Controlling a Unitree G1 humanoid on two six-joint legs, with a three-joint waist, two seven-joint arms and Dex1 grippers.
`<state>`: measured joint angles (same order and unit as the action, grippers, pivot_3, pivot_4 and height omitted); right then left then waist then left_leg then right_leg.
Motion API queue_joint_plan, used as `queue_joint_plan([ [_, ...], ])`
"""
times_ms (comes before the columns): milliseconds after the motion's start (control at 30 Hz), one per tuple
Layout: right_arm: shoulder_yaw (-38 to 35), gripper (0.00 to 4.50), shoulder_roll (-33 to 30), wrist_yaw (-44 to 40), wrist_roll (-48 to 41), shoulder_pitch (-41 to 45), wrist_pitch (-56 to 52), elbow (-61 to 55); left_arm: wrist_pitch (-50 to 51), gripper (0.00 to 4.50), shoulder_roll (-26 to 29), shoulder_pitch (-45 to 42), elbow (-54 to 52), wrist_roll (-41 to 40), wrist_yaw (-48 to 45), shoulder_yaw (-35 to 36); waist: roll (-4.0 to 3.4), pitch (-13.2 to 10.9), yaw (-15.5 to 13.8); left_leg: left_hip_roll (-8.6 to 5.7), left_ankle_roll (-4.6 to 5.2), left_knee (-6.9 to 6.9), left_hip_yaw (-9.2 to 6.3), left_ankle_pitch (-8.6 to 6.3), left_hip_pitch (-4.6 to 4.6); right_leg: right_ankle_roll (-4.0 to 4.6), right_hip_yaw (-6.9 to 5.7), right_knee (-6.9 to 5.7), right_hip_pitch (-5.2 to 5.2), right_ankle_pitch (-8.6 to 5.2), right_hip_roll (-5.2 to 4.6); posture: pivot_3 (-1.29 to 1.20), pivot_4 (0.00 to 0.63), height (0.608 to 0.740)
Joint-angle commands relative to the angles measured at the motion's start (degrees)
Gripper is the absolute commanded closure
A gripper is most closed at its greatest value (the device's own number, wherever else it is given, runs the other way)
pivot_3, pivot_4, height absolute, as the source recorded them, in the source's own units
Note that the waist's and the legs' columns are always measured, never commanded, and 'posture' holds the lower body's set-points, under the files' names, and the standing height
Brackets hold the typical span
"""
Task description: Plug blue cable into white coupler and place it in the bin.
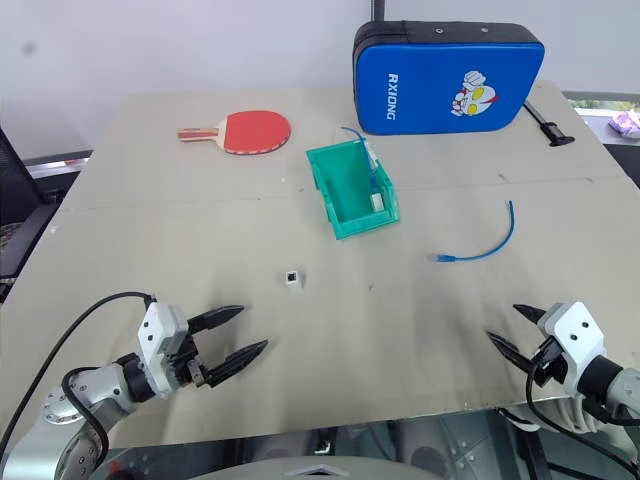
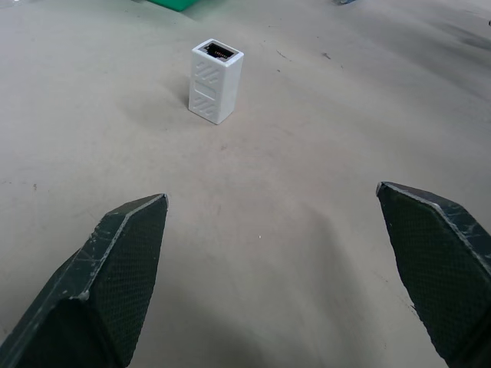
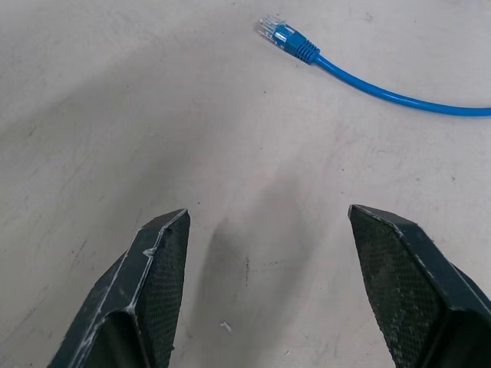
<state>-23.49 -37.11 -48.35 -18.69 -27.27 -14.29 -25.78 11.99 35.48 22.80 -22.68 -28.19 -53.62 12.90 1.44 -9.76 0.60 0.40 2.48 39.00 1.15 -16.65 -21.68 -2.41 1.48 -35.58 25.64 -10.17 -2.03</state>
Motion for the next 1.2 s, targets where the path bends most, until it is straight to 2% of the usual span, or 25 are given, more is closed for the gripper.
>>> queue_joint_plan([
  [33,-2.4,1.04,-0.2,1.4,-4.0,1.8,-2.2,-3.1,0.5,0.00,0.3,-1.3,-1.8,-0.7,0.7,-0.1,0.00,0.0,0.0,0.00,0.00,0.00,0.00,0.00,0.00,0.00,0.00,0.00,0.00,0.00,0.00,0.00,0.150,0.740],
  [67,-2.6,0.89,-0.4,2.3,-6.3,3.6,-4.7,-4.8,1.6,0.00,0.0,-2.4,-2.4,-1.5,1.5,-0.1,0.00,0.0,0.0,0.00,0.00,0.00,0.00,0.00,0.00,0.00,0.00,0.00,0.00,0.00,0.00,0.00,0.150,0.740],
  [133,-2.8,0.05,-1.0,3.7,-9.2,5.9,-8.4,-7.2,3.2,0.00,-0.3,-3.8,-3.3,-2.8,2.4,-0.1,-0.02,0.0,0.1,0.00,0.00,0.06,0.01,0.00,0.00,0.01,0.02,-0.04,0.00,0.02,0.01,0.00,0.150,0.740],
  [333,-2.1,0.05,-2.5,7.3,-9.1,8.8,-12.8,-9.6,4.8,0.00,-0.3,-4.9,-4.8,-3.9,2.9,-0.5,0.00,0.0,0.0,0.00,0.01,0.12,-0.05,0.00,-0.02,0.00,-0.02,-0.10,-0.02,0.01,0.04,0.00,0.150,0.740],
  [500,5.5,0.05,-10.4,4.5,-7.7,17.4,-17.7,-7.7,2.5,0.00,1.8,-3.6,-6.9,-3.6,-2.0,-1.4,0.01,0.0,0.4,-0.02,0.01,0.19,0.09,0.00,-0.01,0.01,0.09,-0.08,-0.02,0.03,0.02,0.00,0.150,0.740],
  [600,12.1,0.05,-15.1,0.2,-5.2,25.8,-17.2,-0.2,1.3,0.00,2.4,-3.6,-7.2,-3.2,-3.6,-2.1,0.04,0.0,0.2,-0.02,0.02,0.20,0.04,0.01,0.03,0.02,0.06,-0.09,-0.05,0.03,0.05,0.00,0.150,0.740],
  [700,20.4,0.05,-16.7,-4.1,-0.5,36.9,-14.6,9.9,-0.4,0.00,2.8,-3.9,-6.8,-2.3,-5.2,-3.0,0.02,0.0,0.2,-0.02,0.02,0.22,0.03,0.01,0.03,0.04,0.05,-0.09,-0.07,0.04,0.09,0.00,0.150,0.740],
  [800,29.0,0.05,-15.1,-8.4,6.3,48.0,-8.9,23.7,-1.0,0.00,2.5,-4.4,-6.4,-2.2,-5.3,-3.5,0.00,0.0,0.2,-0.02,0.02,0.22,0.04,0.01,0.00,0.08,0.04,-0.09,-0.04,0.06,0.10,0.00,0.150,0.740],
  [900,34.5,0.05,-12.3,-11.8,10.5,55.8,-5.1,35.5,-1.8,0.00,2.3,-4.4,-6.2,-1.9,-5.0,-3.8,0.00,0.0,0.2,-0.01,0.02,0.20,0.08,0.01,-0.08,0.28,-0.02,-0.07,0.01,0.18,0.12,0.00,0.150,0.740],
  [933,35.9,0.43,-11.4,-12.7,11.9,57.8,-3.1,39.2,-2.2,0.00,2.2,-4.3,-6.1,-1.8,-4.9,-3.8,0.00,0.0,0.1,-0.02,0.02,0.19,0.08,0.01,-0.08,0.30,-0.03,-0.06,0.00,0.20,0.12,0.00,0.150,0.740],
  [1000,37.5,0.78,-10.1,-14.2,14.0,60.1,0.7,44.7,-2.8,0.00,2.0,-4.0,-6.0,-1.5,-4.7,-3.9,0.00,0.0,0.1,-0.02,0.02,0.19,0.09,0.01,-0.13,0.30,-0.09,-0.05,-0.01,0.20,0.11,0.00,0.150,0.740],
  [1100,38.0,2.20,-8.5,-16.7,14.6,61.4,3.1,49.0,-3.3,0.00,1.4,-3.5,-6.2,-1.3,-3.8,-3.7,0.05,0.0,0.1,-0.02,0.03,0.19,0.02,0.01,-0.07,0.31,-0.04,-0.04,-0.05,0.21,0.08,0.00,0.150,0.740],
  [1133,37.8,2.77,-8.3,-17.7,14.2,61.4,2.9,49.0,-3.4,0.00,1.3,-3.2,-6.4,-1.3,-3.6,-3.7,0.07,0.0,0.1,-0.01,0.03,0.20,0.00,0.00,-0.03,0.31,-0.01,-0.04,-0.08,0.21,0.06,0.00,0.150,0.740],
  [1200,37.2,3.63,-8.2,-19.3,13.3,60.9,2.6,47.5,-3.6,0.00,1.2,-2.8,-6.7,-1.2,-3.3,-3.9,0.08,0.0,0.1,-0.02,0.03,0.24,0.03,0.01,0.00,0.30,0.02,-0.04,-0.12,0.22,0.04,0.00,0.150,0.740],
])
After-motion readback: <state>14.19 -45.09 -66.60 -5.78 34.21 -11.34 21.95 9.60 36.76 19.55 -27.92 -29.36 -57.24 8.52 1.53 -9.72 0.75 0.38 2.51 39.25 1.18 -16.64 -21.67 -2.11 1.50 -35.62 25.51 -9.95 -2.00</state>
